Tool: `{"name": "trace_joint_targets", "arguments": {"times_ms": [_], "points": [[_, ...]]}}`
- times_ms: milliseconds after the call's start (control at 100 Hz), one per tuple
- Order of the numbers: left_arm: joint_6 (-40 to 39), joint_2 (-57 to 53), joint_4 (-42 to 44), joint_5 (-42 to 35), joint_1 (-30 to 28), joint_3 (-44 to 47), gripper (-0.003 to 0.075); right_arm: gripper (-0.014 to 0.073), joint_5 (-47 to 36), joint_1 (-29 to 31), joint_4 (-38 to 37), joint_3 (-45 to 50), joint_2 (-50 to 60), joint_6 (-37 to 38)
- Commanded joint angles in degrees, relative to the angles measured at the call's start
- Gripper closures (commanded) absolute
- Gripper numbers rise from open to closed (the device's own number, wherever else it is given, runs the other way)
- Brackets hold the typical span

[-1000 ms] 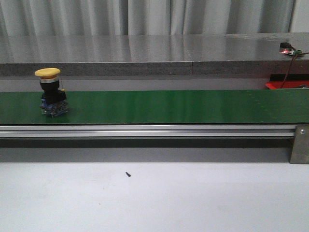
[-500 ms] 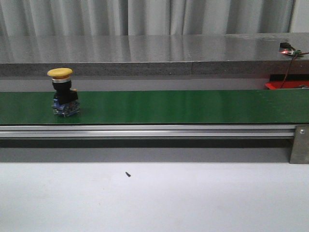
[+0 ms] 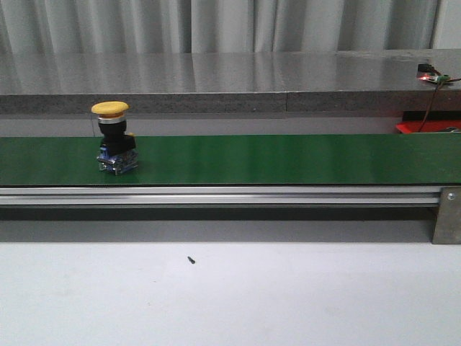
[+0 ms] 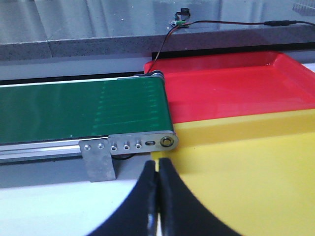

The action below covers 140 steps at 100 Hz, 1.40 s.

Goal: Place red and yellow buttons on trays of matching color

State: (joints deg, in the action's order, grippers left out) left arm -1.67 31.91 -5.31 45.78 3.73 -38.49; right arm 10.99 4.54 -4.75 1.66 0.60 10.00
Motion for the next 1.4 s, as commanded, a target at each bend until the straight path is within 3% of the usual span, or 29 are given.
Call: {"name": "trace_joint_targets", "arguments": {"times_ms": [0, 430, 780, 1220, 1390], "points": [[-0.9, -3.7, -0.7, -3.2, 0.4, 0.4, 0.0740, 0.0653, -5.4, -0.3, -0.3, -1.0, 1.1, -0.5], [-0.9, -14.3, -0.4, -3.2, 0.4, 4.8, 0.0740, 0.0653, -18.1, -0.3, -0.3, -1.3, 1.1, -0.5], [-0.9, -14.3, -0.4, -3.2, 0.4, 4.8, 0.0740, 0.0653, -7.9, -0.5, 0.0, -12.8, -5.9, -0.4], [-0.9, -14.3, -0.4, -3.2, 0.4, 4.8, 0.0740, 0.0636, 9.2, -1.0, 0.0, -32.4, -31.4, -0.7], [-0.9, -14.3, -0.4, -3.2, 0.4, 4.8, 0.0740, 0.0629, 12.6, -4.8, 0.0, -39.6, -40.2, -2.1]]}}
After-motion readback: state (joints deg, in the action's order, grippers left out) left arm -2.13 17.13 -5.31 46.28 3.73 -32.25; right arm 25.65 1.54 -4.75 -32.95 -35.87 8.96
